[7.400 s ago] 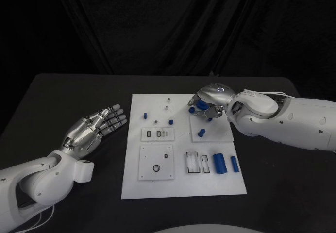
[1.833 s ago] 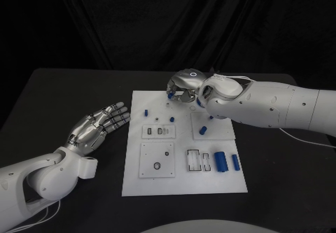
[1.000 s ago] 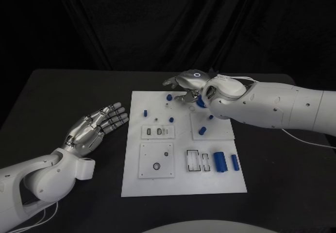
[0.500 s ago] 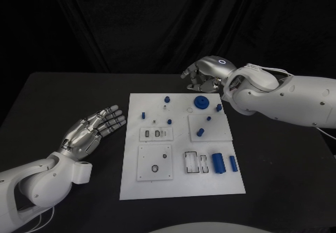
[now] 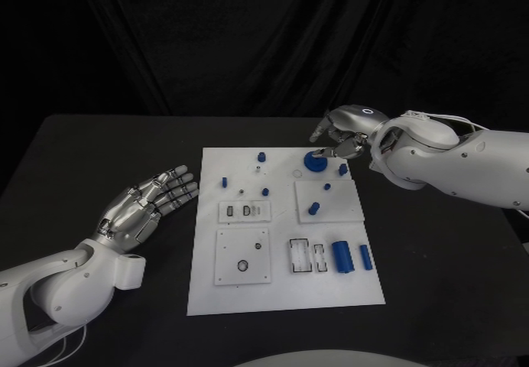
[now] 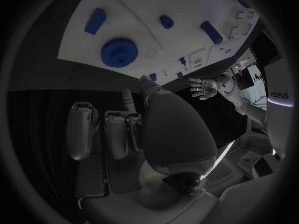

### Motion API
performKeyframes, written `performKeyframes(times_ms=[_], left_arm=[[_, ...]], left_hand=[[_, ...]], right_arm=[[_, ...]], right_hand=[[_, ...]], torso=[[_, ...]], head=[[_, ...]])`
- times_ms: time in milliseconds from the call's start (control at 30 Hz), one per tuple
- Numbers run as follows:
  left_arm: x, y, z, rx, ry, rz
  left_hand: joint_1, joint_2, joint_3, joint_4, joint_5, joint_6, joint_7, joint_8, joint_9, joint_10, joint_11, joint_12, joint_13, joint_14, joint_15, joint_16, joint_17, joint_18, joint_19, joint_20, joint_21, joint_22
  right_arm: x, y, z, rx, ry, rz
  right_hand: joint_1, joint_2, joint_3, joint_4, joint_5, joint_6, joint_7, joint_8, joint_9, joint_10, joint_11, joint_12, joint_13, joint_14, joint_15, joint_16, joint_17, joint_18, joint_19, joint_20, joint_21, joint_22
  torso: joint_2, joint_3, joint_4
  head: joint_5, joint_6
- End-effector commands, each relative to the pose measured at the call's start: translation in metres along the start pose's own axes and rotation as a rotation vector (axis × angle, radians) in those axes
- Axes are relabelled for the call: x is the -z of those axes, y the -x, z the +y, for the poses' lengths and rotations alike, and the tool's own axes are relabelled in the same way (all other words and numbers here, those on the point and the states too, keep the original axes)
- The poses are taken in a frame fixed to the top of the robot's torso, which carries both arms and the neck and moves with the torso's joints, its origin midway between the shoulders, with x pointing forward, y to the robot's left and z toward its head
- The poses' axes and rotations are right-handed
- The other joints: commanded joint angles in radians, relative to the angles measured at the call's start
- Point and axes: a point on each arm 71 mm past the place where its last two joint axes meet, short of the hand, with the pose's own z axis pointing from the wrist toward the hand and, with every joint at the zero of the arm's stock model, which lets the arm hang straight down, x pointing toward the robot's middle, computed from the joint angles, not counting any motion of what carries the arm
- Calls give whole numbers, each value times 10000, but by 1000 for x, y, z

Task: Assemble the parts on the task board

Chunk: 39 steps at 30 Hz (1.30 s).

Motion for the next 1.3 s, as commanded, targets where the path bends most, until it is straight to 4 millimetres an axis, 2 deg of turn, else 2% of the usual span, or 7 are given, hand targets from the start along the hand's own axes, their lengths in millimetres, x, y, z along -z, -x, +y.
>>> performKeyframes(times_ms=[33, 267, 367, 567, 700, 933, 1300], left_arm=[[1, -2, -13, 159, -1929, 175], [0, -2, -12, 171, -1919, 192], [0, -2, -12, 176, -1913, 198], [1, -2, -12, 175, -1905, 191], [1, -2, -12, 177, -1902, 193], [1, -2, -12, 174, -1895, 189], [1, -1, -12, 173, -1880, 188]], left_hand=[[-36, -34, 58, 2, 64, 48, 227, 37, 11, 8, 73, 22, 11, 36, 41, 41, 9, -54, 44, 6, 47, -2], [-36, -34, 58, 2, 64, 48, 227, 37, 11, 8, 73, 22, 11, 36, 41, 41, 9, -54, 44, 6, 47, -2], [-36, -34, 58, 2, 64, 48, 227, 37, 11, 8, 73, 22, 11, 36, 41, 41, 9, -54, 44, 6, 47, -2], [-46, -37, 87, 3, 67, 27, 233, 32, 8, -5, 83, 13, 8, 26, 41, 40, 7, -54, 48, 6, 50, -1], [-46, -37, 87, 3, 67, 27, 233, 32, 8, -5, 83, 13, 8, 26, 41, 40, 7, -54, 48, 6, 50, -1], [-46, -37, 87, 3, 67, 27, 233, 32, 8, -5, 83, 13, 8, 26, 41, 40, 7, -54, 48, 6, 50, -1], [-46, -37, 87, 3, 67, 27, 233, 32, 8, -5, 83, 13, 8, 26, 41, 40, 7, -54, 48, 6, 50, -1]], right_arm=[[0, -5, -5, 326, -446, 302], [-1, -11, -7, 614, -658, 626], [-2, -14, -8, 708, -731, 751], [-2, -18, -10, 799, -875, 875], [-3, -19, -11, 822, -934, 913], [-3, -21, -12, 844, -1065, 1028], [-5, -26, -13, 1023, -1098, 1161]], right_hand=[[-124, -50, -147, 161, -153, 41, 51, -111, -21, 1091, 65, 26, 2627, 1065, 86, 89, 2627, -219, 226, 17, 251, 1345], [-183, -129, -250, 290, -172, -190, 55, -286, -111, 1091, 66, 26, 2627, 1065, 93, 89, 2627, -245, 294, 28, 344, 1465], [-39, -111, -225, 229, 102, -382, 54, -348, -196, 1091, 64, 26, 2627, 1065, 99, 89, 2627, -252, 304, 36, 367, 1508], [36, -130, -234, 194, 150, -555, 85, -372, -267, 1091, 89, 26, 2627, 1065, 118, 89, 2627, -246, 281, 50, 348, 1499], [61, -137, -236, 182, 145, -601, 90, -372, -287, 1091, 94, 26, 2627, 1065, 123, 89, 2627, -240, 266, 55, 333, 1485], [66, -155, -254, 184, 94, -635, 108, -361, -305, 1091, 106, 26, 2627, 1065, 132, 89, 2627, -234, 248, 63, 316, 1471], [152, -123, -251, 155, 120, -373, 149, -214, -260, 1091, 160, 26, 2627, 1065, 181, 89, 2627, -207, 172, 108, 237, 1404]], torso=[[-4, 9, 35], [-12, 18, 24], [-13, 22, 5], [9, 19, 14], [9, 18, -1], [-2, 12, 10], [2, 16, -2]], head=[[-63, 8], [-93, -7], [-77, 2], [-68, 40], [-63, 57], [-109, 64], [-69, 25]])
